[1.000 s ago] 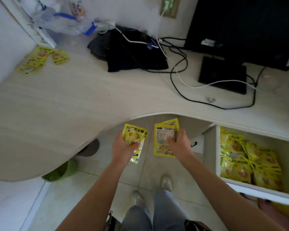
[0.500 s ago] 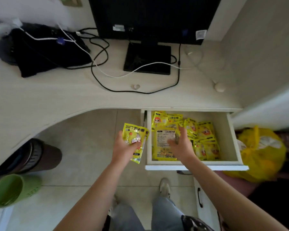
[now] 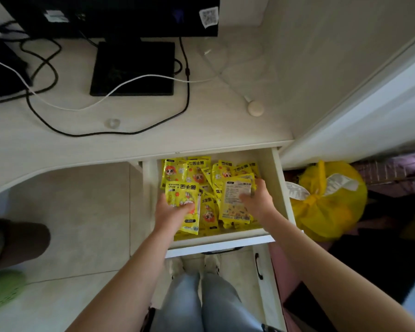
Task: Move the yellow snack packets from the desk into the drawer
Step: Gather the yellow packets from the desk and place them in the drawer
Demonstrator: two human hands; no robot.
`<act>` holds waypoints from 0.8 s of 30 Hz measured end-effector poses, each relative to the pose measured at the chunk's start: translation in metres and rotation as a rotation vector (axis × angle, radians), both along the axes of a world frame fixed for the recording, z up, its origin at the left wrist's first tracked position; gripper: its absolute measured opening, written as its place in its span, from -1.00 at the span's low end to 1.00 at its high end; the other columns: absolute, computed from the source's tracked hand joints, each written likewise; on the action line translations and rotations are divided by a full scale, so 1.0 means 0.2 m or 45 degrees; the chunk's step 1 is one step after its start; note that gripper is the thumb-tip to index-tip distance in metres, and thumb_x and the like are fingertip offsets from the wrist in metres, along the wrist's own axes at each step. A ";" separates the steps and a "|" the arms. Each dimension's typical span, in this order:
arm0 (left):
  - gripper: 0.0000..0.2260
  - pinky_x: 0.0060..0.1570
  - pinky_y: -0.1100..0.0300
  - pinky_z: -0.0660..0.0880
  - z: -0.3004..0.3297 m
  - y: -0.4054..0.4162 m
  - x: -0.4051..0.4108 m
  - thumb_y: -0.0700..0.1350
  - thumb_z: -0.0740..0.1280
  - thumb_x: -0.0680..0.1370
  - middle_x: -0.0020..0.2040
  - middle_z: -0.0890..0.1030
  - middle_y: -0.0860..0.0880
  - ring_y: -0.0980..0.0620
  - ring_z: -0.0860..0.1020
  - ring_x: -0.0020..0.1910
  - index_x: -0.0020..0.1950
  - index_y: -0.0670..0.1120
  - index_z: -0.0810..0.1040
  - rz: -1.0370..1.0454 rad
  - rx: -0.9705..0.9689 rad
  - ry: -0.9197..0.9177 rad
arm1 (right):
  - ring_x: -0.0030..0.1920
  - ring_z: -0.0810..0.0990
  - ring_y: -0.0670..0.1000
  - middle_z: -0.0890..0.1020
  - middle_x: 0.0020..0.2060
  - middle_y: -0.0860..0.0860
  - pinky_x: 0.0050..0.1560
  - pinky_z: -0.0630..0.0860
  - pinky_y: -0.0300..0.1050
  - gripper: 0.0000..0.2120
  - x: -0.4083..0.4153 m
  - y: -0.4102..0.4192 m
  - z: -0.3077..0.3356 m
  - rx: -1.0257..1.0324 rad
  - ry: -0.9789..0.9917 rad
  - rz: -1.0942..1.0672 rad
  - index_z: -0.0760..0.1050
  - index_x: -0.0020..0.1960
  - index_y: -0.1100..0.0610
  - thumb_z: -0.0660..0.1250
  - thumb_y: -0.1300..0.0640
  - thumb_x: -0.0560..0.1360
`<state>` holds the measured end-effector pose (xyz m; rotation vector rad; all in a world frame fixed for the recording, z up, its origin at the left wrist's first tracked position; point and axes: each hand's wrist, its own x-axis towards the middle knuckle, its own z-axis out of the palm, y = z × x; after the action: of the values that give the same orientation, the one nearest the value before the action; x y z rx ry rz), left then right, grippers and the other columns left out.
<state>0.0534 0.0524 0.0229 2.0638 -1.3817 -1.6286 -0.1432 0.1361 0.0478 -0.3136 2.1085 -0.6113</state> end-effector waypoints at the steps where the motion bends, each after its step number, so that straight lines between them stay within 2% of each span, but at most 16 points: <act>1: -0.11 0.33 -0.11 0.36 -0.02 -0.02 -0.03 -0.06 0.58 0.32 0.48 0.30 -0.10 -0.15 0.36 0.39 0.52 -0.07 0.17 -0.004 0.008 -0.009 | -0.21 0.56 -0.01 0.54 0.19 0.15 -0.48 0.46 -0.21 -0.44 -0.02 -0.02 -0.03 0.012 -0.006 0.005 0.08 0.49 0.08 0.22 0.23 0.56; 5: -0.08 0.36 -0.08 0.30 -0.09 -0.08 -0.14 -0.07 0.56 0.35 0.52 0.23 -0.12 -0.15 0.28 0.45 0.55 -0.07 0.07 -0.056 0.062 -0.068 | -0.11 0.54 0.09 0.53 0.17 0.18 -0.39 0.52 -0.12 -0.52 -0.10 -0.11 -0.13 0.060 -0.011 -0.014 0.14 0.42 0.13 0.23 0.22 0.56; 7: -0.09 0.36 -0.06 0.31 -0.13 -0.12 -0.19 -0.08 0.56 0.35 0.51 0.25 -0.11 -0.14 0.29 0.45 0.55 -0.07 0.09 -0.086 0.054 -0.095 | -0.11 0.54 0.10 0.52 0.15 0.19 -0.35 0.53 -0.08 -0.52 -0.13 -0.16 -0.18 0.084 0.007 -0.005 0.12 0.42 0.14 0.21 0.22 0.56; 10: -0.08 0.37 -0.07 0.31 -0.21 -0.21 -0.26 -0.07 0.57 0.33 0.49 0.29 -0.11 -0.15 0.32 0.43 0.55 -0.05 0.10 -0.038 0.032 -0.069 | -0.20 0.51 0.05 0.48 0.16 0.19 -0.39 0.47 -0.11 -0.50 -0.16 -0.25 -0.26 0.088 0.017 0.008 0.06 0.44 0.16 0.18 0.23 0.56; 12: -0.09 0.37 -0.10 0.32 -0.25 -0.27 -0.29 -0.04 0.57 0.33 0.48 0.30 -0.13 -0.16 0.34 0.42 0.54 -0.05 0.11 -0.001 0.006 -0.053 | -0.15 0.51 0.07 0.48 0.18 0.20 -0.33 0.48 -0.07 -0.50 -0.18 -0.29 -0.30 0.078 0.003 -0.006 0.06 0.44 0.18 0.18 0.21 0.57; 14: -0.12 0.36 -0.11 0.33 -0.28 -0.31 -0.32 0.00 0.56 0.35 0.47 0.32 -0.14 -0.17 0.35 0.40 0.53 -0.07 0.15 0.025 -0.004 -0.025 | -0.10 0.52 0.10 0.49 0.15 0.19 -0.32 0.52 -0.04 -0.54 -0.19 -0.32 -0.34 0.064 0.017 0.005 0.11 0.40 0.19 0.18 0.17 0.57; 15: -0.15 0.35 -0.11 0.33 -0.29 -0.33 -0.33 0.03 0.54 0.36 0.46 0.33 -0.14 -0.18 0.36 0.39 0.52 -0.09 0.17 0.013 -0.018 -0.030 | -0.10 0.52 0.10 0.50 0.14 0.19 -0.37 0.49 -0.09 -0.56 -0.19 -0.33 -0.35 0.063 0.038 0.026 0.13 0.40 0.18 0.18 0.15 0.57; 18: -0.32 0.27 -0.05 0.37 -0.32 -0.32 -0.33 0.10 0.42 0.47 0.42 0.36 -0.15 -0.18 0.40 0.35 0.47 -0.13 0.24 -0.236 -0.060 -0.122 | -0.10 0.52 0.11 0.52 0.17 0.20 -0.42 0.40 -0.17 -0.54 -0.22 -0.32 -0.39 0.115 0.090 0.075 0.18 0.42 0.15 0.22 0.17 0.56; 20: -0.46 0.07 0.11 0.41 -0.34 -0.30 -0.29 0.07 0.37 0.52 0.37 0.42 -0.12 -0.03 0.54 0.08 0.40 -0.12 0.32 -0.416 -0.074 -0.171 | -0.10 0.51 0.11 0.51 0.18 0.20 -0.33 0.47 -0.10 -0.47 -0.23 -0.28 -0.41 0.191 0.101 0.097 0.13 0.46 0.15 0.25 0.20 0.55; 21: -0.51 -0.01 0.17 0.38 -0.35 -0.29 -0.27 0.04 0.36 0.53 0.36 0.43 -0.11 0.08 0.52 -0.10 0.39 -0.12 0.34 -0.467 -0.083 -0.184 | -0.06 0.53 0.12 0.50 0.19 0.18 -0.26 0.52 -0.05 -0.44 -0.23 -0.26 -0.40 0.223 0.110 0.118 0.11 0.47 0.15 0.26 0.23 0.54; 22: -0.54 -0.03 0.20 0.35 -0.36 -0.28 -0.25 0.00 0.35 0.55 0.36 0.44 -0.11 0.15 0.48 -0.19 0.39 -0.12 0.35 -0.497 -0.086 -0.201 | 0.02 0.55 0.15 0.50 0.21 0.18 -0.16 0.56 -0.02 -0.42 -0.23 -0.25 -0.41 0.239 0.143 0.148 0.12 0.47 0.15 0.26 0.25 0.52; 24: -0.55 -0.04 0.25 0.35 -0.38 -0.27 -0.22 -0.04 0.34 0.56 0.39 0.43 -0.11 0.10 0.54 -0.07 0.41 -0.14 0.35 -0.530 -0.104 -0.227 | 0.19 0.51 0.19 0.46 0.26 0.19 0.08 0.56 0.04 -0.39 -0.23 -0.21 -0.41 0.244 0.208 0.197 0.14 0.48 0.16 0.25 0.29 0.48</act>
<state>0.0095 -0.0011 -0.0523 2.0123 -2.0138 -1.5170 -0.1896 0.0935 -0.0347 -0.4253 2.2536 -0.2986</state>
